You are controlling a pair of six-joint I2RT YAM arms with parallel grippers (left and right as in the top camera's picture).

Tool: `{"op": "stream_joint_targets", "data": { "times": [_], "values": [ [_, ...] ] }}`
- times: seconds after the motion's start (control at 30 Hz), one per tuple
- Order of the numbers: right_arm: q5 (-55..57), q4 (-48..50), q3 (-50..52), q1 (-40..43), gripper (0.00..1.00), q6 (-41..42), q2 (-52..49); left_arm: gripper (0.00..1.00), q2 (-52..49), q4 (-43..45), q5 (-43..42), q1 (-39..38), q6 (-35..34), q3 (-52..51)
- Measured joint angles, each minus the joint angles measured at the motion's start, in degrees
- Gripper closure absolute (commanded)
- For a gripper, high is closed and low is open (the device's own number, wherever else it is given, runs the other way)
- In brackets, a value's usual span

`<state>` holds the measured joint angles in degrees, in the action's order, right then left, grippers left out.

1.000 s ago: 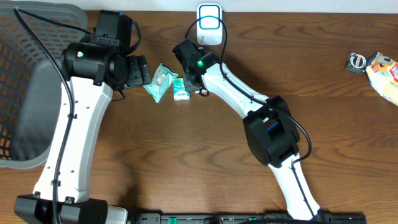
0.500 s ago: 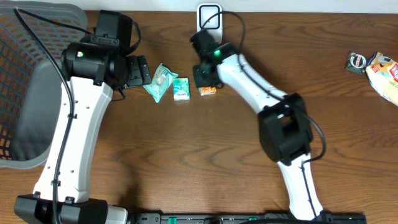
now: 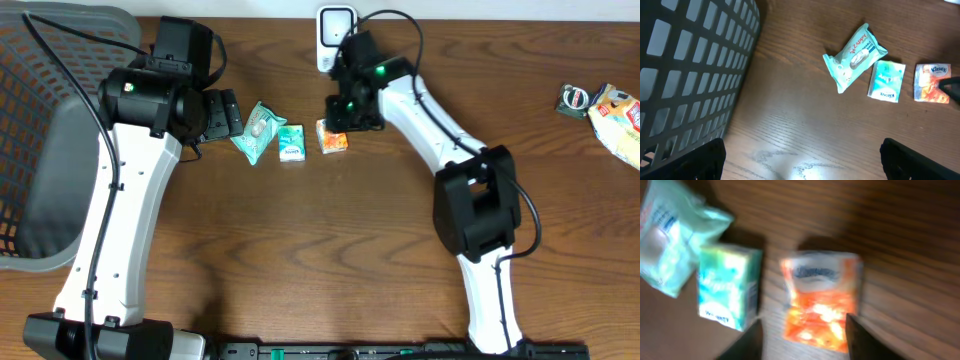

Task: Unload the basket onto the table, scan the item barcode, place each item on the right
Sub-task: 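Lift the orange pack off the table with the right gripper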

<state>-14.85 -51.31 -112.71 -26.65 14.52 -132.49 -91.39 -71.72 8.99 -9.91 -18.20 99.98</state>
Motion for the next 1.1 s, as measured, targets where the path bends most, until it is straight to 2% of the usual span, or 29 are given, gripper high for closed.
{"op": "stream_joint_targets", "data": {
  "times": [0.13,0.47,0.7,0.77,0.87,0.97,1.0,1.03,1.1],
  "values": [
    [4.85,0.17,0.00,-3.89,0.43,-0.09,0.00,0.02,0.00,0.00,0.00,0.00,0.00,0.00],
    [23.45,0.48,0.44,-9.62,0.43,3.48,0.02,0.02,0.00,0.02,0.00,0.00,0.00,0.00],
    [27.76,6.84,6.25,-10.14,0.45,4.24,0.02,0.02,0.00,0.02,0.00,0.00,0.00,0.00],
    [28.33,9.18,8.44,-10.21,0.49,4.33,0.02,0.02,0.00,0.02,0.00,0.00,0.00,0.00],
    [29.79,11.98,10.56,-10.23,0.63,4.31,0.46,0.02,0.00,0.02,0.00,0.00,0.00,0.00],
    [30.14,14.60,12.13,-10.23,0.85,4.46,1.11,0.02,0.00,0.02,0.00,0.00,0.00,0.00],
    [30.08,15.06,12.48,-10.23,0.95,4.39,1.31,0.02,0.00,0.00,0.00,0.00,0.00,0.00],
    [30.08,15.39,12.70,-10.23,0.99,4.57,1.49,0.02,0.00,0.00,0.00,0.00,0.00,0.00],
    [30.10,15.52,12.81,-10.29,0.99,4.63,1.64,0.02,0.00,0.00,0.00,0.00,0.00,0.00]
  ]
}}
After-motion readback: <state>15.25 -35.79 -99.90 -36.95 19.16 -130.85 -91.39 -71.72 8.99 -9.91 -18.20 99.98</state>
